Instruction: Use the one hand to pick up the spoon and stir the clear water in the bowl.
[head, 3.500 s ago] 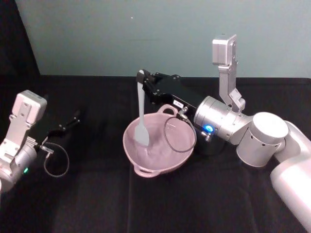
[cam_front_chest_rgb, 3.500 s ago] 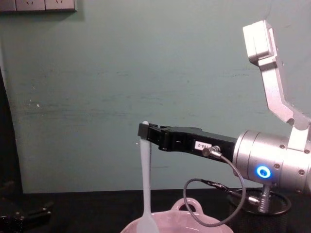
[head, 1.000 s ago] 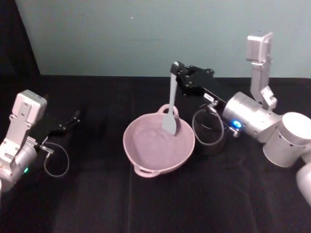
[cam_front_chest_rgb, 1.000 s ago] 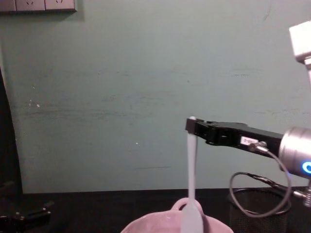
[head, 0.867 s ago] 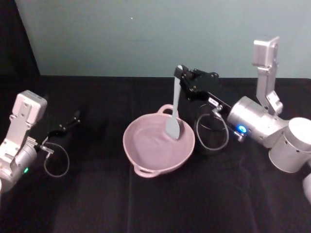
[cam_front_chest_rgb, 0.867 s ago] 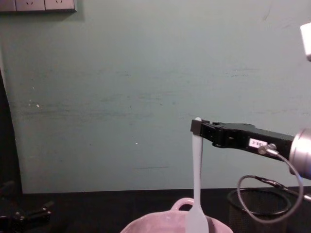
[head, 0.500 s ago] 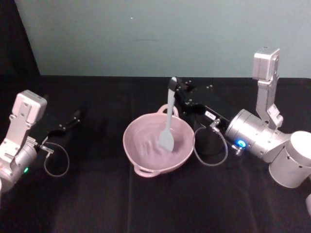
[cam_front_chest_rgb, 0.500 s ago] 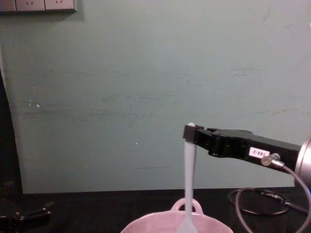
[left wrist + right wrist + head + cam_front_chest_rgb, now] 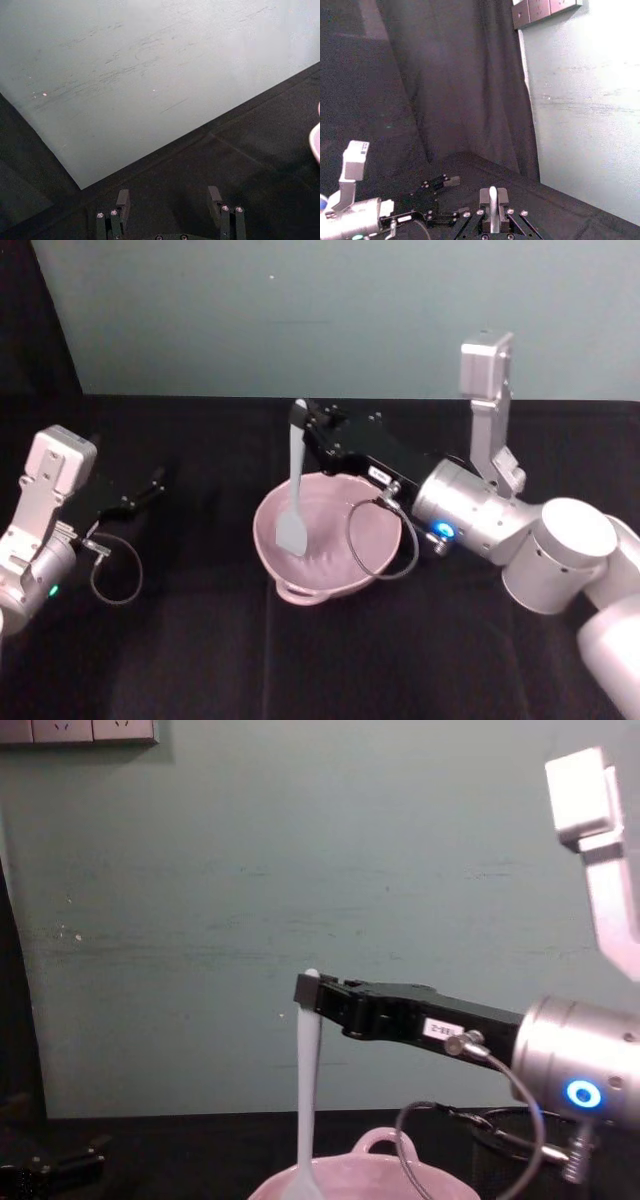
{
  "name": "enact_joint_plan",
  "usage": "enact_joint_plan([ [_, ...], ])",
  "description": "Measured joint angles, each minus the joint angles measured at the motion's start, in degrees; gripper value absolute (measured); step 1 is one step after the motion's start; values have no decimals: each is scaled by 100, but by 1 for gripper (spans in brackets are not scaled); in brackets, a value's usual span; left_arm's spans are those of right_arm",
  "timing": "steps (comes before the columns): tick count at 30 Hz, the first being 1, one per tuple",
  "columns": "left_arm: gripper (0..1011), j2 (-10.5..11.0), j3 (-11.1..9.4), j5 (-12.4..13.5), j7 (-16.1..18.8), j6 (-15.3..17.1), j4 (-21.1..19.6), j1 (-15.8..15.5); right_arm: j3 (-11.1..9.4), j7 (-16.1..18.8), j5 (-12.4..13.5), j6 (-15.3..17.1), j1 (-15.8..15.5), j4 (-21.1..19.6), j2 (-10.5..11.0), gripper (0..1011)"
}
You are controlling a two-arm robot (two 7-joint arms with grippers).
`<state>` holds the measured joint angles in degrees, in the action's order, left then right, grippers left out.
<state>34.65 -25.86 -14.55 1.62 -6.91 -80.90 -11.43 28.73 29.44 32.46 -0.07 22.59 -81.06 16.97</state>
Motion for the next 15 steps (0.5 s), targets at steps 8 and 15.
enact_joint_plan([
  [8, 1011, 0, 0, 0, 0, 0, 0, 0, 40, -2, -74, -69, 464, 622, -262, 96],
  [15, 1011, 0, 0, 0, 0, 0, 0, 0, -102, -69, -126, -94, 627, 901, -235, 96],
])
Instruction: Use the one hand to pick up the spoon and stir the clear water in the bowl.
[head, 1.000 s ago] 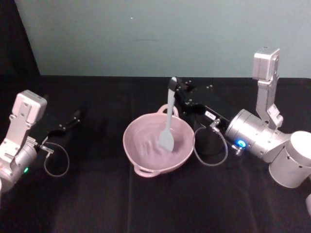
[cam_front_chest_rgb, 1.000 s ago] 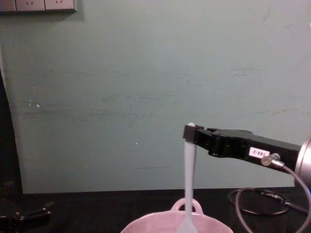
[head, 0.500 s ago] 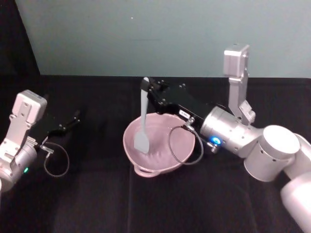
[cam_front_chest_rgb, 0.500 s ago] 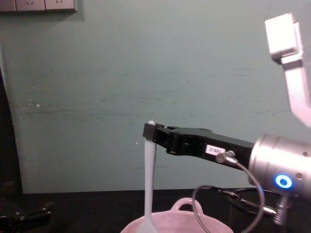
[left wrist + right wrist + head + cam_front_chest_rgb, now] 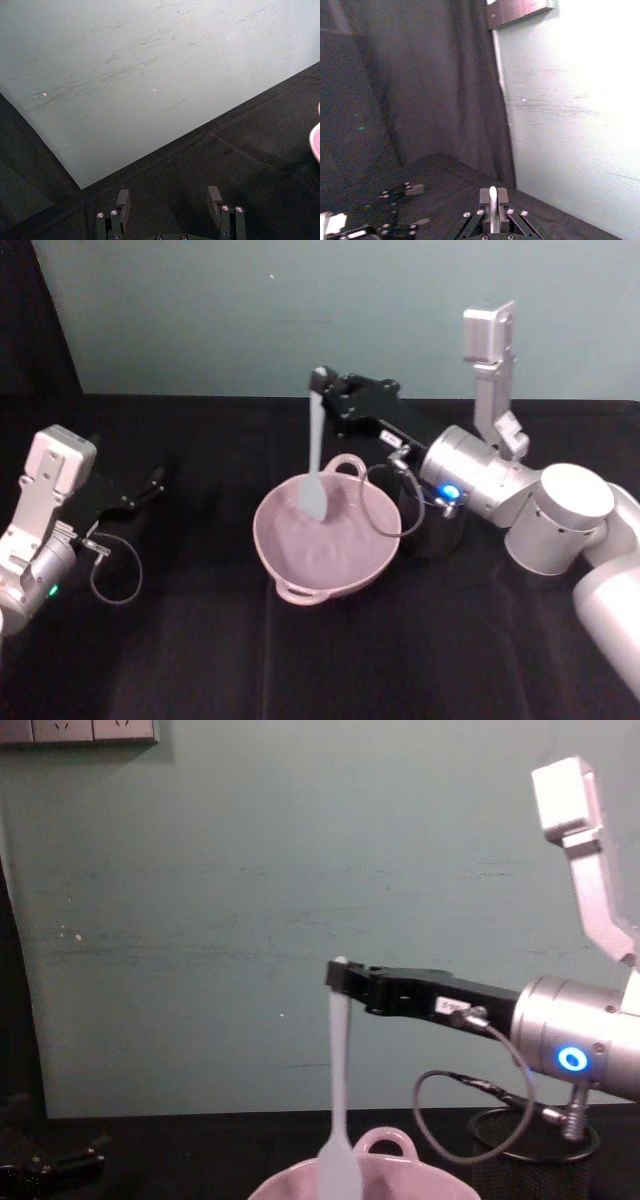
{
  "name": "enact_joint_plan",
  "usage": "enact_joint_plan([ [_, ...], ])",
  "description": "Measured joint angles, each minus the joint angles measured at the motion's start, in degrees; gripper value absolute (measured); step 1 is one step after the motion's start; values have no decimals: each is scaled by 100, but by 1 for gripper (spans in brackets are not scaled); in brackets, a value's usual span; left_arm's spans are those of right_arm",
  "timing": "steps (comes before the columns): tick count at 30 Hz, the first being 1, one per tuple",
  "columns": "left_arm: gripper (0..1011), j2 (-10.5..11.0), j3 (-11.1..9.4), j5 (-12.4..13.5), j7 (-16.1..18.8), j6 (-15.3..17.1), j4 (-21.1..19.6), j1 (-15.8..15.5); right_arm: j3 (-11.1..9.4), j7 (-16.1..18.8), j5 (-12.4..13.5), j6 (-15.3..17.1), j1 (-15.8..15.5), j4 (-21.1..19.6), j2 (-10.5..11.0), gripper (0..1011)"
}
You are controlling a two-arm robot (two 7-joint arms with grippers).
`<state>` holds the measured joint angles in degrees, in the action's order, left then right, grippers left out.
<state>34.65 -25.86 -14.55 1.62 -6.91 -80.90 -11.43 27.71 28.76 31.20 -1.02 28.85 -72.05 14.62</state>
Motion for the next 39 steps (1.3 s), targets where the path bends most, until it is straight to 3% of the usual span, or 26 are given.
enact_joint_plan([
  [11, 1011, 0, 0, 0, 0, 0, 0, 0, -402, -118, 93, -20, -272, -281, 334, 96],
  [22, 1011, 0, 0, 0, 0, 0, 0, 0, -544, -161, 187, 28, -751, -906, 598, 96],
  [29, 1011, 0, 0, 0, 0, 0, 0, 0, -503, -159, 213, 71, -969, -1203, 684, 96],
  [39, 1011, 0, 0, 0, 0, 0, 0, 0, -183, -39, 186, 154, -1004, -1292, 594, 96],
])
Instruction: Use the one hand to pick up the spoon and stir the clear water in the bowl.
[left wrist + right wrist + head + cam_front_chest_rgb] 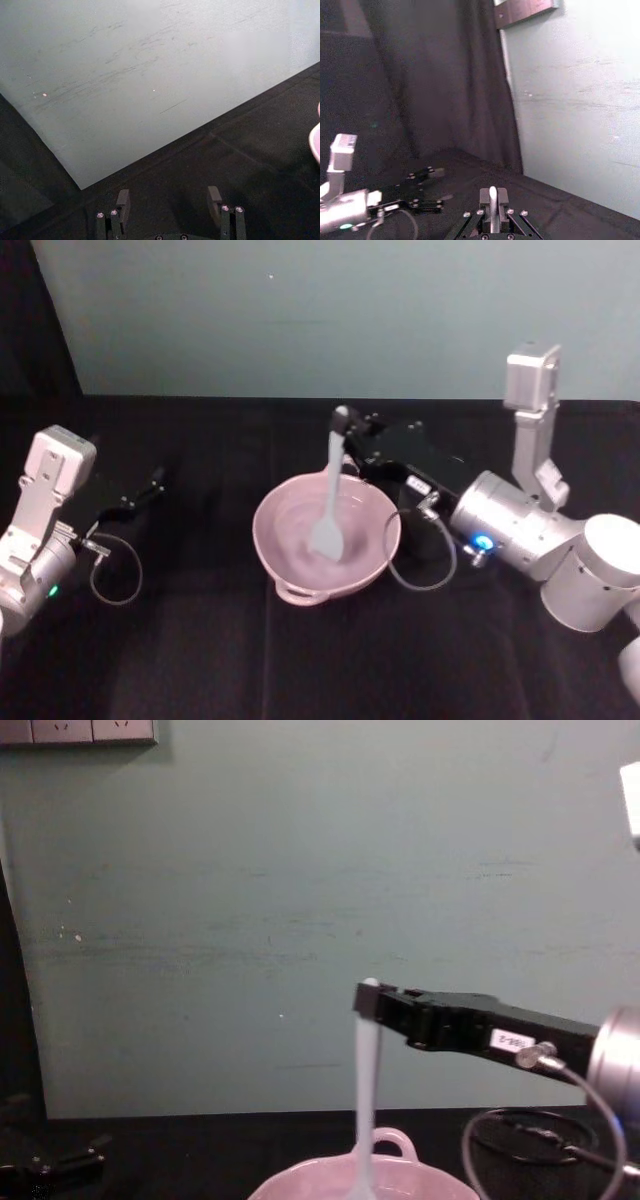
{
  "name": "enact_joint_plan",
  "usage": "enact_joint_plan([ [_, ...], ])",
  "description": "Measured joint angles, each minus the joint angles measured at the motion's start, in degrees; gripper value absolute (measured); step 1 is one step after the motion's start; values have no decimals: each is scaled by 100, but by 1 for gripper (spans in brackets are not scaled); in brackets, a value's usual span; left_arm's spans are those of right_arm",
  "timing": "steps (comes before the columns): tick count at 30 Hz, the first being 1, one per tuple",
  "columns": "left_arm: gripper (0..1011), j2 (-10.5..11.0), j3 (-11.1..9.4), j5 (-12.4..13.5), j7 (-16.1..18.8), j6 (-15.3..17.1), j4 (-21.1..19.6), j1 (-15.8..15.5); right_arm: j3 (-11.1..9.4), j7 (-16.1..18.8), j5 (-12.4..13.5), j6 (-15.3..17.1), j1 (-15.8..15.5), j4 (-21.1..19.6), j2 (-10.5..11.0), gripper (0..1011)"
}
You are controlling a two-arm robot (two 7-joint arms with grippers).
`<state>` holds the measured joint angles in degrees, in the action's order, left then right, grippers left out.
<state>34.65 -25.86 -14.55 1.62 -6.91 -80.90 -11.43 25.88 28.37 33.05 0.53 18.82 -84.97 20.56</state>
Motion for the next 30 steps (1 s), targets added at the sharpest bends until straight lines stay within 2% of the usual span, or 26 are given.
enact_joint_plan([
  [6, 1011, 0, 0, 0, 0, 0, 0, 0, 214, 79, -47, 11, 151, 102, -164, 96],
  [16, 1011, 0, 0, 0, 0, 0, 0, 0, 388, 118, -90, -49, 509, 549, -479, 96],
  [23, 1011, 0, 0, 0, 0, 0, 0, 0, 364, 92, -125, -112, 750, 922, -607, 96],
  [30, 1011, 0, 0, 0, 0, 0, 0, 0, 165, -17, -153, -192, 803, 1073, -538, 96],
])
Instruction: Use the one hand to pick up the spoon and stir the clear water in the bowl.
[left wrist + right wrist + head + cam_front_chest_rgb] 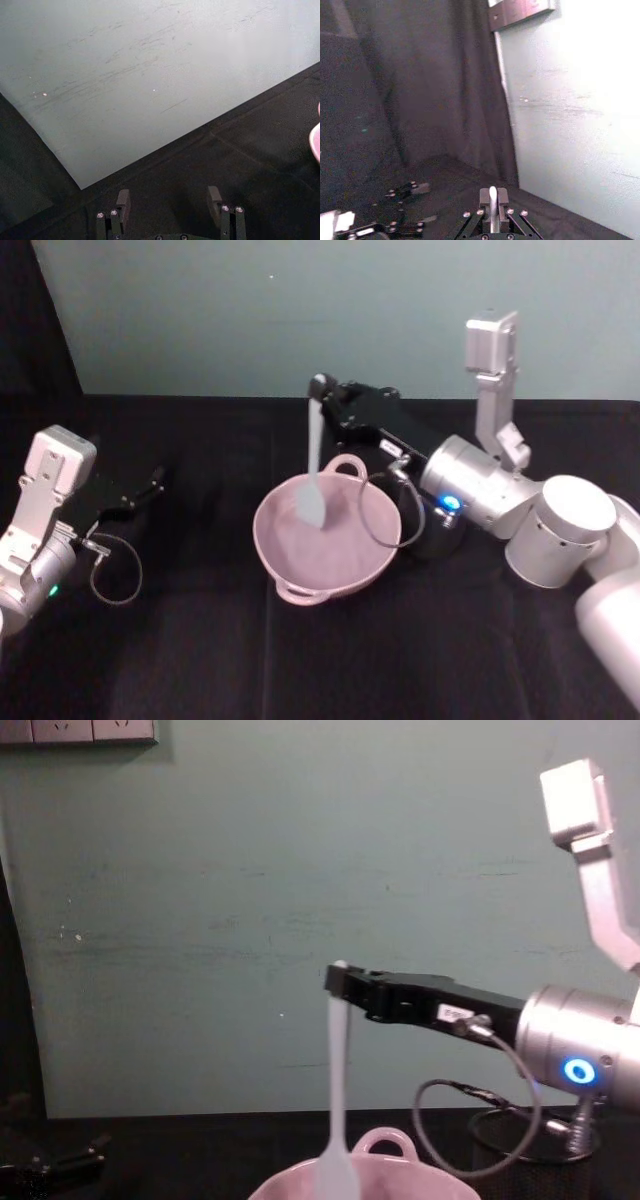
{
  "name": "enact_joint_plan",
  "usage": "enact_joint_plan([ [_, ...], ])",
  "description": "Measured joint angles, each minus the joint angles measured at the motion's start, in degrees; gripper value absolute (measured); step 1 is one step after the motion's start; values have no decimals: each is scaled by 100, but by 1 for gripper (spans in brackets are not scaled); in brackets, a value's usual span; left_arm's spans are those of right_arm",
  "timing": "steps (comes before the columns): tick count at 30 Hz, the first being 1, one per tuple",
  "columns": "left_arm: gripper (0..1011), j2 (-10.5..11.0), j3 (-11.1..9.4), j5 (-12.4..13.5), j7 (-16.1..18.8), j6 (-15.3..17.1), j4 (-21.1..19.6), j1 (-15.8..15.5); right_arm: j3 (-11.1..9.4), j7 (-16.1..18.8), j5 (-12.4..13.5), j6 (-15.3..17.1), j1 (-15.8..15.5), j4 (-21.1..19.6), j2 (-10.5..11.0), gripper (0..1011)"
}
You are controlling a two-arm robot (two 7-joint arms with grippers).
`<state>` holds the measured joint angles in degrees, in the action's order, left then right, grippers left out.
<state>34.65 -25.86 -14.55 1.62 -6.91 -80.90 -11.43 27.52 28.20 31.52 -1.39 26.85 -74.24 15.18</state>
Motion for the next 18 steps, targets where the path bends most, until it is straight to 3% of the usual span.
enact_joint_plan([
  [10, 1011, 0, 0, 0, 0, 0, 0, 0, -264, -113, -27, -6, -223, -241, 282, 96],
  [18, 1011, 0, 0, 0, 0, 0, 0, 0, -397, -137, -29, 47, -603, -737, 555, 95],
])
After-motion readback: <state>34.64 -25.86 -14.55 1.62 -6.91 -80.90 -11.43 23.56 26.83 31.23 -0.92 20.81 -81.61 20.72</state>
